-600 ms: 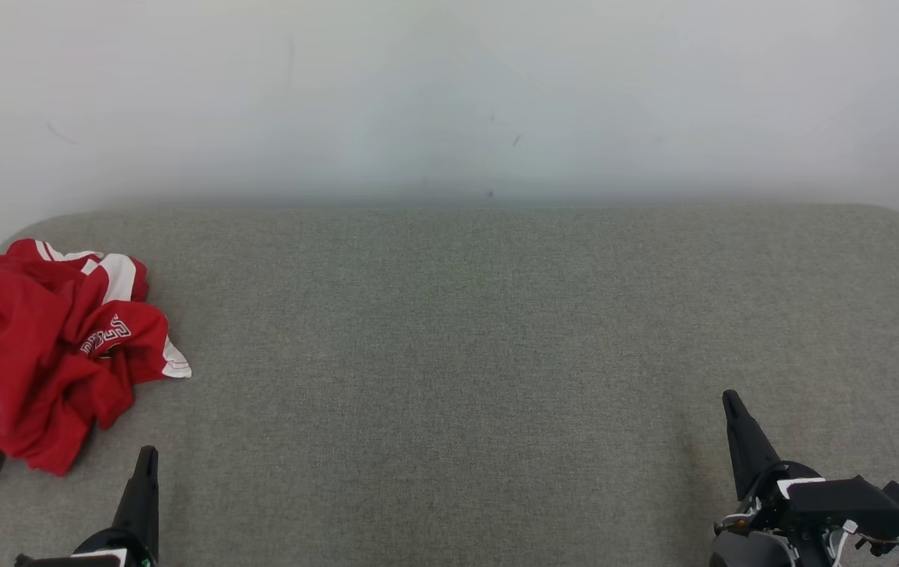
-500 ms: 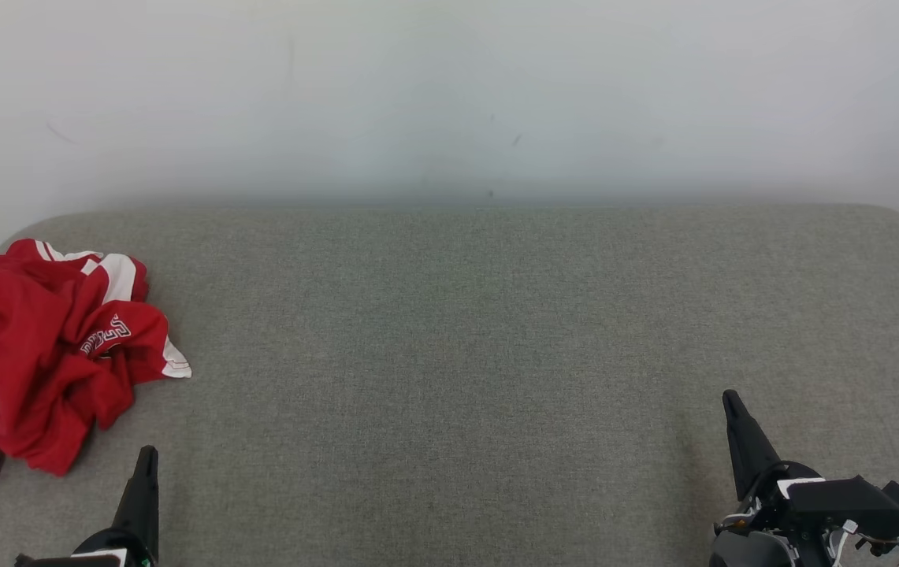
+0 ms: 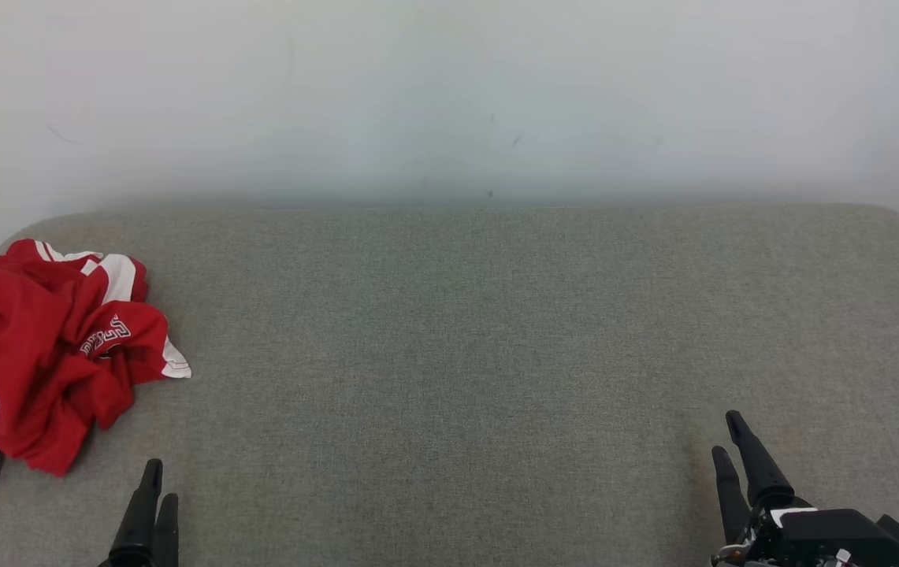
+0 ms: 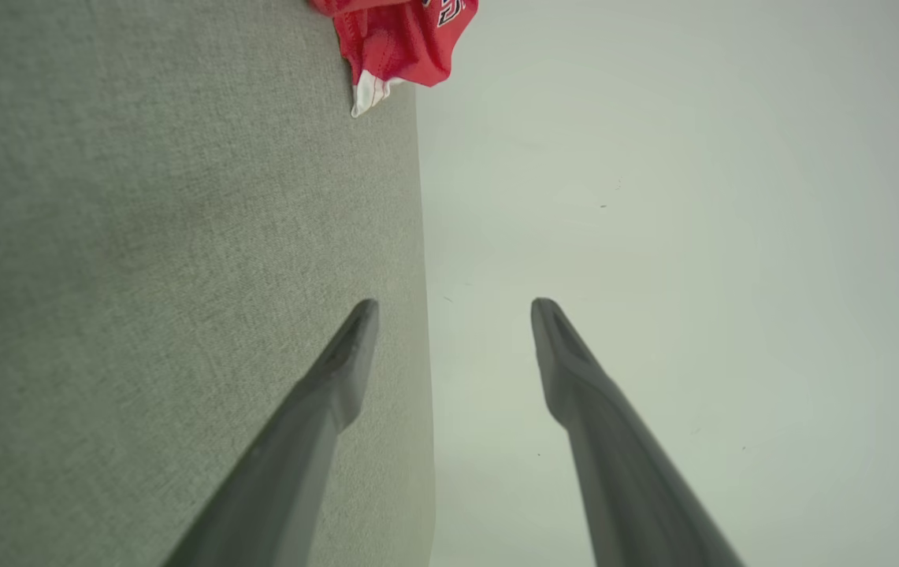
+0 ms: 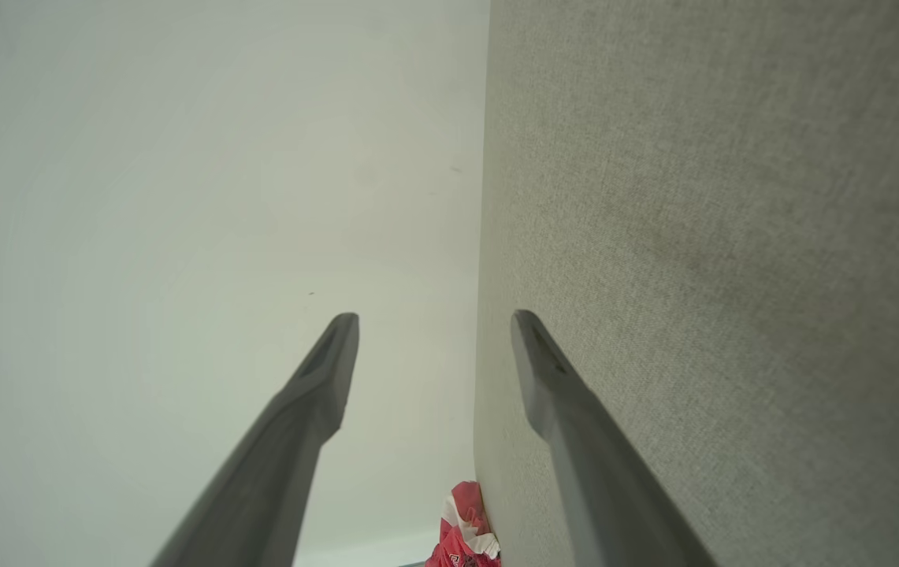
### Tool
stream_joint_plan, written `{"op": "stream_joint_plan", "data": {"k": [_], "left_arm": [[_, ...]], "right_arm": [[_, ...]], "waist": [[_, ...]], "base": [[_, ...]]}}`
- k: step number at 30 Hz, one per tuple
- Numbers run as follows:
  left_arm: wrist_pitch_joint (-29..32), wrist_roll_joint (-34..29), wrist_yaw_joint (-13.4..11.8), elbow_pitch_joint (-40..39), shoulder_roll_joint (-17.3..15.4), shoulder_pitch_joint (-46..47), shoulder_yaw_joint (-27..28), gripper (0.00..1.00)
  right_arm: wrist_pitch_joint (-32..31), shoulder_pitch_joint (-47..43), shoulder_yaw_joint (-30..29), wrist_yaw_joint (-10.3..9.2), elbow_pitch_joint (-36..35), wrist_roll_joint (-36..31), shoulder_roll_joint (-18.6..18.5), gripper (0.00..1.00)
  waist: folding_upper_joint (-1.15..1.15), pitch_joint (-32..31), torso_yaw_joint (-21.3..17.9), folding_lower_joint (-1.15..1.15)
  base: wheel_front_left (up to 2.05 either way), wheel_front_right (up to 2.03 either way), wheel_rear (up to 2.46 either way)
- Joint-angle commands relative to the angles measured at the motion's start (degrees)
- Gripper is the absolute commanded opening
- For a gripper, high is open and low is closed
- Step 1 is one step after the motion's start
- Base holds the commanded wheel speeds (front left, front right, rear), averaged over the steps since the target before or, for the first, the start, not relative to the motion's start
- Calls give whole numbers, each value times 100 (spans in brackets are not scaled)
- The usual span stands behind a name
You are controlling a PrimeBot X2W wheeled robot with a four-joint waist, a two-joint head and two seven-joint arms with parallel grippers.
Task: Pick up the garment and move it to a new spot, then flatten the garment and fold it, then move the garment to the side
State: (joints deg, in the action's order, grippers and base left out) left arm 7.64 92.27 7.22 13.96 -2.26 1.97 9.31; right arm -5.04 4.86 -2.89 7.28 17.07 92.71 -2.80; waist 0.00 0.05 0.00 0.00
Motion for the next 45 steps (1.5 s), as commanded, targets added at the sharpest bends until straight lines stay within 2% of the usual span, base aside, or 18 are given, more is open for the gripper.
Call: {"op": "stream_joint_plan", "data": {"k": [1, 11, 21, 29, 30, 31, 32, 40, 45], "left_arm": [[-45, -18, 9, -110, -24, 68, -31, 100], [-358, -319, 13, -135, -40, 35, -209, 100], [-655, -1511, -63, -143, -39, 112, -213, 100], [-849, -2700, -179, -253, -44, 153, -422, 100], [-917, -3189, -216, -316, -45, 147, -499, 100], [-938, -3342, -231, -318, -46, 146, -526, 100], [-1070, -4161, -354, -277, -69, 163, -691, 100], [-1251, -5153, -564, -150, -168, 219, -926, 100], [-1382, -5706, -582, -169, -254, 239, -1129, 100]], "right_arm": [[28, 95, 39, 8, -110, -8, -5, 100], [308, 120, 306, 11, -152, -255, -36, 100], [575, 176, 394, 14, -74, -1262, -29, 100], [745, 216, 422, 17, -9, -2262, -11, 100], [807, 232, 402, 18, 7, -2777, -9, 100], [828, 237, 384, 18, 20, -2994, -9, 100], [940, 255, 356, 20, 64, -3756, -8, 100], [927, 293, 334, 22, 135, -4560, -9, 100], [967, 251, 347, 24, 153, -4997, -9, 100]], "waist": [[0, -3, -1, 0], [0, -19, -8, 0], [0, -21, 11, 0], [0, -20, 25, 0], [0, -18, 30, 0], [0, -18, 32, 0], [0, -16, 43, 0], [0, -22, 55, 0], [0, -37, 67, 0]], "base": [[0, 0, 0], [0, 0, 0], [0, 0, 0], [0, 0, 0], [0, 0, 0], [0, 0, 0], [0, 0, 0], [0, 0, 0], [0, 0, 0]]}}
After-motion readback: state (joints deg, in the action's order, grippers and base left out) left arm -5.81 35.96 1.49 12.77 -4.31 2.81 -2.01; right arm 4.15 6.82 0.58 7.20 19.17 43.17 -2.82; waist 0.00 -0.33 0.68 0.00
